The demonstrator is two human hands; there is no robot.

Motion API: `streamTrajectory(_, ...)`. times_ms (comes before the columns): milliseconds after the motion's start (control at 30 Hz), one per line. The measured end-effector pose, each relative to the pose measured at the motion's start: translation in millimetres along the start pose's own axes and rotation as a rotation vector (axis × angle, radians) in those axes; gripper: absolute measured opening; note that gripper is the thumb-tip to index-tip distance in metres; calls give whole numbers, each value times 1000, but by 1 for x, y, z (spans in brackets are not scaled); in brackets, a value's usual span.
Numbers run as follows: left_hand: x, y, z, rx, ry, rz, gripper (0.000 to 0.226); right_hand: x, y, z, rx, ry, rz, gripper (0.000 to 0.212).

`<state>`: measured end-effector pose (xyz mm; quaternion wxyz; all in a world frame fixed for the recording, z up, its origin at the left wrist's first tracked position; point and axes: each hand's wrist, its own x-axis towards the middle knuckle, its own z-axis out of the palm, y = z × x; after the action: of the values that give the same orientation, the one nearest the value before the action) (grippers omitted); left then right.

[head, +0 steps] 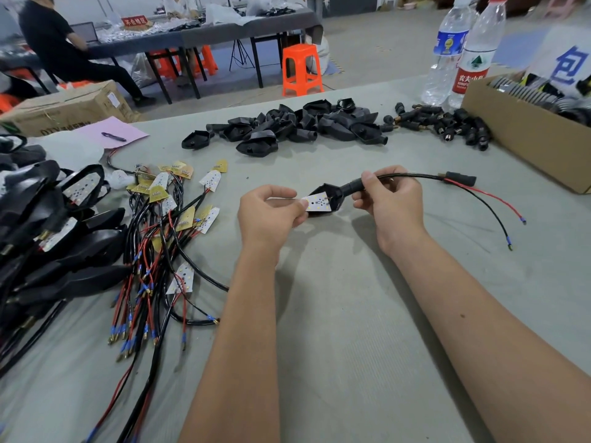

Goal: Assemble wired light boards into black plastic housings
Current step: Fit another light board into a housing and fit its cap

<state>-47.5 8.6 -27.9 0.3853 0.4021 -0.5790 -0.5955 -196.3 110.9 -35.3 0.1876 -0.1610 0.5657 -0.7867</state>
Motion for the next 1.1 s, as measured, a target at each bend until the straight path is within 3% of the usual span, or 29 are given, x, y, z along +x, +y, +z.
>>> streamTrajectory(100,-1,1,2,12,-30,23,16,0,-1,-1,47,-3,25,18)
streamTrajectory(300,-4,2,4,-184,-28,-88,13,0,-2,-2,174,-65,85,12)
streamTrajectory(533,-10,-1,19,-204,53,-29,11,-3,-3,-2,159,-88,58,18)
streamTrajectory(700,-6,-4,24,174,253,153,12,-3,-5,-3,235,-89,74,19)
streamTrajectory(900,-5,2,12,-187,72,-13,38,-3,-6,-5,283,-161,129,21)
streamTrajectory(1100,-3,7,3,-329,-62,-138,8,-3,-5,-5,239,-152,114,20)
